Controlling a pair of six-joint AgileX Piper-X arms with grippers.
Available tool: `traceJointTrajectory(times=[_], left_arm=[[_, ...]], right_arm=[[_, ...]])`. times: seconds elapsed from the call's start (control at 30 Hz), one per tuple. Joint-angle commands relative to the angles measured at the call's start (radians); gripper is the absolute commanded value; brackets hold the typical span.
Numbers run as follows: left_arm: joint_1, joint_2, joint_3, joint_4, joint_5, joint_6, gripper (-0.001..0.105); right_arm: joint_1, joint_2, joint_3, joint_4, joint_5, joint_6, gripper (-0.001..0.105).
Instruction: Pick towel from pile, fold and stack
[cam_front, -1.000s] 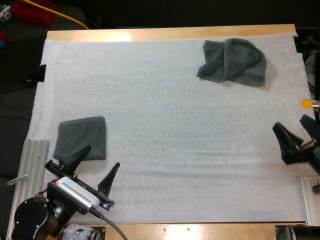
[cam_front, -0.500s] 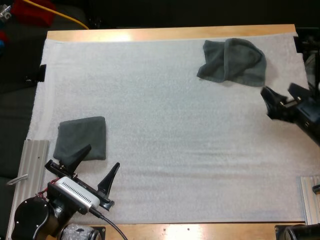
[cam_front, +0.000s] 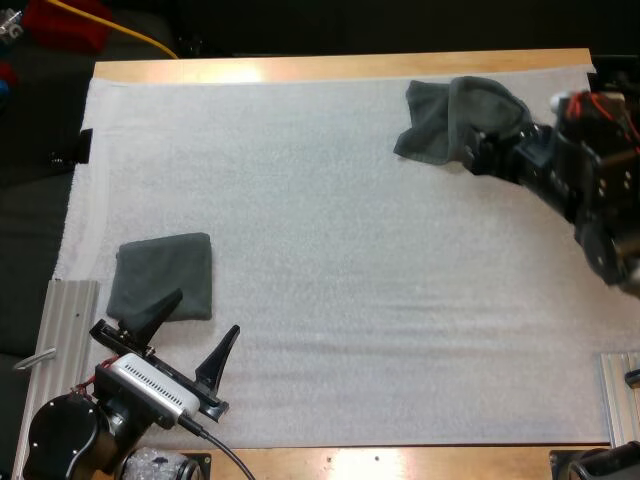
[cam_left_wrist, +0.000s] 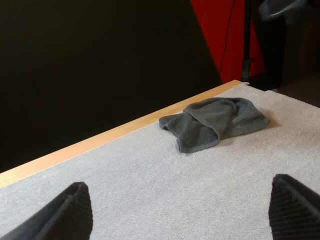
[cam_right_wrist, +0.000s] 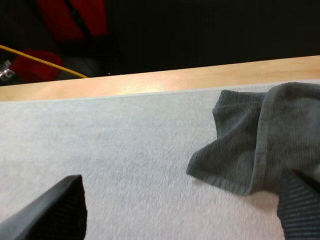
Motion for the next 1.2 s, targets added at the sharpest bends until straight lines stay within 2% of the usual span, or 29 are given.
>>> traceJointTrajectory(times=[0.0, 0.27, 0.43, 0.73, 1.03, 1.17], left_arm=[[-0.005, 0.000, -0.007, -0.017, 0.008, -0.011, 0.070], [-0.005, 0.000, -0.007, -0.015, 0.008, -0.011, 0.070], [-0.005, 0.000, -0.007, -0.015, 0.008, -0.011, 0.070], [-0.005, 0.000, -0.007, -0.003, 0.008, -0.011, 0.070], [-0.005, 0.000, -0.007, -0.003, 0.008, -0.011, 0.070], [-0.005, 0.000, -0.007, -0.003, 0.008, -0.011, 0.070]], right_arm=[[0.001, 0.025, -0.034, -0.007, 0.008, -0.002, 0.076], [0.001, 0.192, -0.168, 0.015, 0.008, -0.002, 0.076], [-0.001, 0.315, -0.280, 0.082, 0.008, -0.004, 0.076], [-0.002, 0.522, -0.440, 0.175, 0.070, -0.005, 0.076], [-0.035, 0.670, -0.492, 0.210, 0.092, -0.003, 0.075], [-0.070, 0.720, -0.492, 0.209, 0.092, 0.005, 0.071]])
